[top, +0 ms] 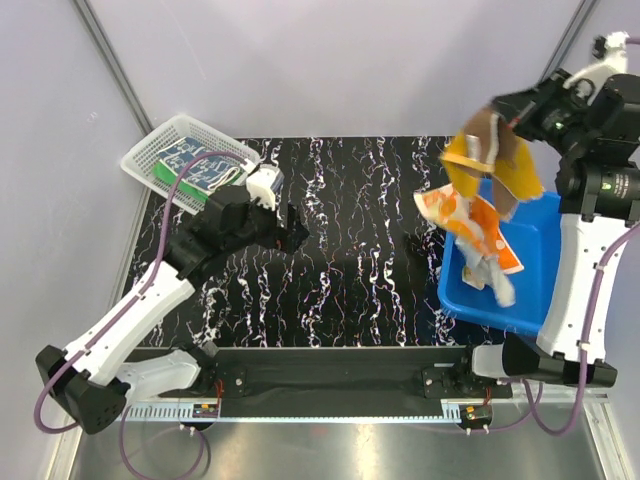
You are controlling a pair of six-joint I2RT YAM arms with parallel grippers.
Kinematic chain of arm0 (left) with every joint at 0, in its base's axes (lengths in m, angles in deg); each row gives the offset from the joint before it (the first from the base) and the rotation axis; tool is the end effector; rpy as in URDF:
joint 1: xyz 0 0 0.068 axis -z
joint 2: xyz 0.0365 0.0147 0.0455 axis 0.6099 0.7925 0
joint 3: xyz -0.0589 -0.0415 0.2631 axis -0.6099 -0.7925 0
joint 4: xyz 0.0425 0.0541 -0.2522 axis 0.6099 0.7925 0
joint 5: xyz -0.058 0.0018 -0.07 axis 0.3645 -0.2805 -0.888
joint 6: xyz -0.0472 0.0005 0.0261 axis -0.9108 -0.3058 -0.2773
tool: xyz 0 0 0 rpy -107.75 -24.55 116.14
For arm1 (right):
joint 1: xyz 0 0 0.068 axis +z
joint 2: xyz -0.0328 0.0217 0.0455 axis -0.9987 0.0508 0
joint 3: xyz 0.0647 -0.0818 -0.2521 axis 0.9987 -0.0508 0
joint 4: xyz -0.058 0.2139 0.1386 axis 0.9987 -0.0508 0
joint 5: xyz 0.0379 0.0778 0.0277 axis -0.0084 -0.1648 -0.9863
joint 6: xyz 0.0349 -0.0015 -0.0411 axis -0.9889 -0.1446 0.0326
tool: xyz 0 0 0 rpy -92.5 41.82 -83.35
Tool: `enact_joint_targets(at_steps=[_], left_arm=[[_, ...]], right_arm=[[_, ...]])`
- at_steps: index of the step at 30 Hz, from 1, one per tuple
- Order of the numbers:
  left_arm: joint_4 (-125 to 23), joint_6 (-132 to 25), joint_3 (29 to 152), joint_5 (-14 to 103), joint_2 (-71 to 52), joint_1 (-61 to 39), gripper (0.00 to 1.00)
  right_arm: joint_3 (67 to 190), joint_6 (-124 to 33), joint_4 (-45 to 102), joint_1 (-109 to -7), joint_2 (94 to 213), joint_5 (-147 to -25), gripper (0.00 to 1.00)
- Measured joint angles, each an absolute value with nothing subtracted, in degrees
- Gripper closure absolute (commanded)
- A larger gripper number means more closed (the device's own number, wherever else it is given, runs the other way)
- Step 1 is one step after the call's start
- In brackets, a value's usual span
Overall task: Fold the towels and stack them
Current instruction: Move the towel to the center of the board, then flatten out the crumpled towel
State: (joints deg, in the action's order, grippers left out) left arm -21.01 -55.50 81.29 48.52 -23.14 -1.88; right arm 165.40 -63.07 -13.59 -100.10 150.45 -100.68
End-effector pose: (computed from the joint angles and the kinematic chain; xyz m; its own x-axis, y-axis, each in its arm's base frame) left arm 0.1920 -0.1414 0.3605 -0.5101 0.0783 -0.8565 0.5325 0.8108 -0.2430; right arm 0.2345 -0.0404 0.5446 -0.1888 0.4340 -0.8809 -0.0834 0.8867 0.4548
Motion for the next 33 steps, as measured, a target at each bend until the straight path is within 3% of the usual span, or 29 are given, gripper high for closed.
enact_joint_targets(at_steps=[6, 8, 12, 15, 16, 19, 20, 24, 27, 33], left_arm=[[-17.93, -56.77, 81.53, 53.4, -25.02, -2.49, 0.03], [-17.34, -57.8, 81.4, 54.77, -25.83, -2.88, 0.03], [-16.29, -60.53, 80.32, 57.57, -28.97, -4.83, 0.04], [-15.66, -62.26, 78.69, 59.15, -31.55, -6.64, 0.04], [-15.55, -62.58, 78.18, 59.43, -32.01, -7.06, 0.04], [-14.83, -62.96, 77.31, 59.63, -31.66, -7.61, 0.04], [-14.72, -62.96, 77.2, 59.58, -30.9, -7.61, 0.05], [-14.72, -62.93, 75.71, 57.94, -26.24, -7.61, 0.07], [-14.83, -63.42, 73.33, 56.09, -22.2, -7.61, 0.07], [-16.14, -65.27, 67.82, 52.37, -18.29, -7.61, 0.08]], right_arm=[[168.72, -67.75, -7.19, -83.95, 151.91, -110.56, 1.0], [164.61, -69.54, -4.39, -80.32, 151.93, -112.79, 1.0], [149.14, -73.19, 2.95, -74.99, 150.86, -116.29, 0.91], [135.5, -74.55, 5.75, -68.17, 151.69, -117.42, 0.74], [132.55, -74.24, 4.9, -65.92, 152.63, -117.47, 0.53], [129.73, -72.25, -1.27, -61.2, 155.61, -112.55, 0.29], [129.71, -71.62, -4.11, -60.63, 155.83, -108.37, 0.27], [130.93, -68.73, -13.05, -62.86, 152.52, -87.83, 0.29], [131.37, -67.9, -15.91, -71.25, 147.58, -78.41, 0.32], [125.27, -68.08, -15.32, -88.76, 141.62, -71.26, 0.3]])
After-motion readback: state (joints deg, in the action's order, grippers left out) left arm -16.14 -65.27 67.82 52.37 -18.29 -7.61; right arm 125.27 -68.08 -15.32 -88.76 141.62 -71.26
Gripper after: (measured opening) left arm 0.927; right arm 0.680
